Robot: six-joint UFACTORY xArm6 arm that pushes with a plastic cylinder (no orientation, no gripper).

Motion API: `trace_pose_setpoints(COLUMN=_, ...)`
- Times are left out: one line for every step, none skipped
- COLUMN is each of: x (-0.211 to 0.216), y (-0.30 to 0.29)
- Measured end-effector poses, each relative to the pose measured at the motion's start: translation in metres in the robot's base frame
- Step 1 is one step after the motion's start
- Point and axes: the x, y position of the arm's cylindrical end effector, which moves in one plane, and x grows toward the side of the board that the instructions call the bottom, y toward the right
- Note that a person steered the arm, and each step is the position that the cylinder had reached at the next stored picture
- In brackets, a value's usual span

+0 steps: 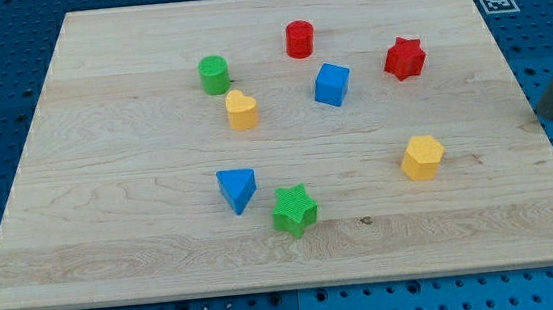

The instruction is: Slide the hexagongreen star to the bottom right side of the board

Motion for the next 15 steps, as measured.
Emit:
trace_pose_setpoints(x=-0.001, y=-0.06)
trace_pose_setpoints(x=-0.01, y=-0.103)
trace_pose_setpoints(x=-0.01, y=-0.157)
trace_pose_setpoints(x=-0.01, y=-0.203)
trace_pose_setpoints(x=0.004, y=-0.207)
trace_pose_setpoints(x=0.022, y=-0.186)
trace_pose_setpoints(x=0.028, y=-0.159)
trace_pose_setpoints(x=0.036, y=-0.14)
trace_pose_setpoints(x=0.051, y=-0.129)
trace_pose_setpoints(x=0.057, y=-0.118)
trace_pose_setpoints(x=0.058, y=-0.108)
trace_pose_setpoints(x=0.068, y=-0.085)
trace_pose_setpoints(x=0.075, y=-0.073)
trace_pose_setpoints(x=0.07, y=-0.112)
trace_pose_setpoints(x=0.053, y=-0.164)
